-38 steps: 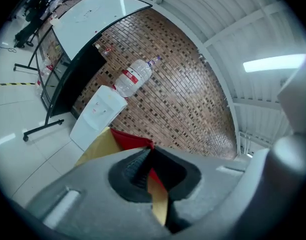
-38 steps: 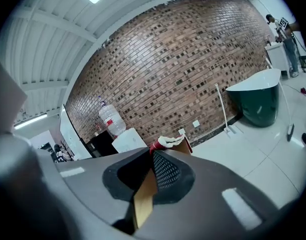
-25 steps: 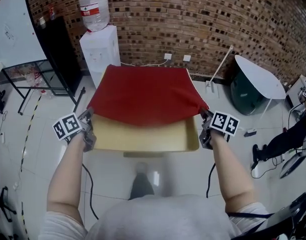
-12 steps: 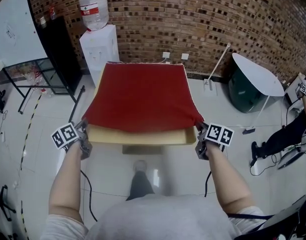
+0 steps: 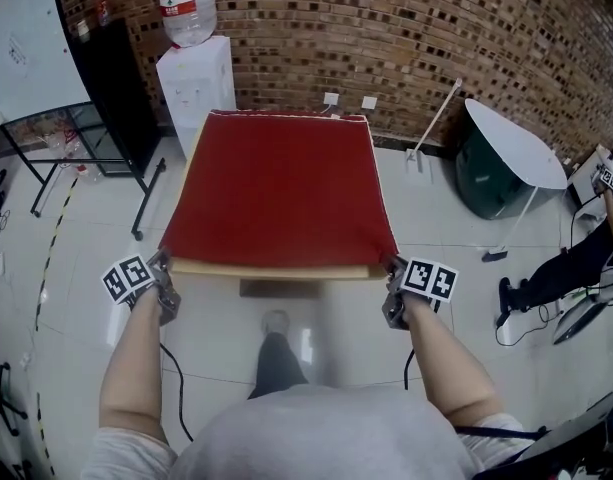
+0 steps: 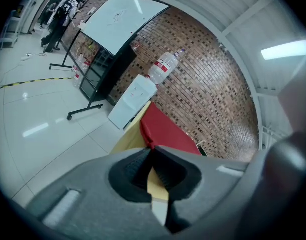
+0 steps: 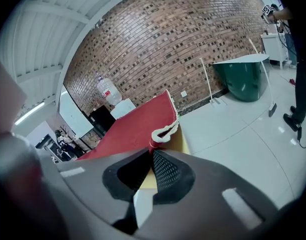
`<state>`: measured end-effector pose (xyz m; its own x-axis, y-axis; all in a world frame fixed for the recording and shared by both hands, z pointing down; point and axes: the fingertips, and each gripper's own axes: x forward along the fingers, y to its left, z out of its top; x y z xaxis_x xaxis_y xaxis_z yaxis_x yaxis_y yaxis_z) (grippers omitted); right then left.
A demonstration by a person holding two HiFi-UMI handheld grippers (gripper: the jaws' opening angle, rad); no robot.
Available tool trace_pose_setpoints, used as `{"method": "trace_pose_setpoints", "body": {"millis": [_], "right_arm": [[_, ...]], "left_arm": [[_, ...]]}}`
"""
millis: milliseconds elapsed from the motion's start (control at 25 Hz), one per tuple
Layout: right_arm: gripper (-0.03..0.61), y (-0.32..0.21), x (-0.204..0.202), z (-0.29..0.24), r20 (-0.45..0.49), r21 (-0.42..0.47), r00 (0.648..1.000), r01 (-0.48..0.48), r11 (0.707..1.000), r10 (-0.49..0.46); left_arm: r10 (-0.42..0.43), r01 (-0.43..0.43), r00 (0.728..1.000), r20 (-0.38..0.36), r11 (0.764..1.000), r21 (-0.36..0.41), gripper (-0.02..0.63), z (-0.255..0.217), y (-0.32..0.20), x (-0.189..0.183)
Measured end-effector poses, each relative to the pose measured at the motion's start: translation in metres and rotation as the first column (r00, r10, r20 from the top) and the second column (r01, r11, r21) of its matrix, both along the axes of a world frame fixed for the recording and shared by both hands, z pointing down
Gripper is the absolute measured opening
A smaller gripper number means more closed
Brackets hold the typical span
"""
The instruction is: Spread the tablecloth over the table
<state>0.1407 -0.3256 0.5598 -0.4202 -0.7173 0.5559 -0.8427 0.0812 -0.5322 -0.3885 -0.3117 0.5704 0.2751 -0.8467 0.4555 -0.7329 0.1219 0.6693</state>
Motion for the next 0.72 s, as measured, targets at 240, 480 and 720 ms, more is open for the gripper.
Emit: {"method": "trace_pose_setpoints", "body": {"millis": [240, 480, 720], "right_arm": [[0.006, 0.021, -0.002, 0.021, 0.000, -0.042, 1.000, 0.003, 0.999, -0.003], [0.008, 0.031, 0.003, 0.037, -0.009, -0.069, 1.000, -0.003, 0.998, 0.003], [0.027, 0.034, 0.008, 0.045, -0.024, -0.079, 1.000, 0.017, 0.997, -0.019]], "left_arm": [[-0.020, 0.019, 0.999, -0.029, 0.999, -0.037, 0.008, 0.018, 0.019, -0.004], [-0.038, 0.036, 0.997, -0.060, 0.999, -0.038, 0.009, 0.032, 0.028, 0.001], [-0.030, 0.030, 0.996, -0.085, 0.999, -0.012, 0.045, 0.038, 0.033, 0.000]]}}
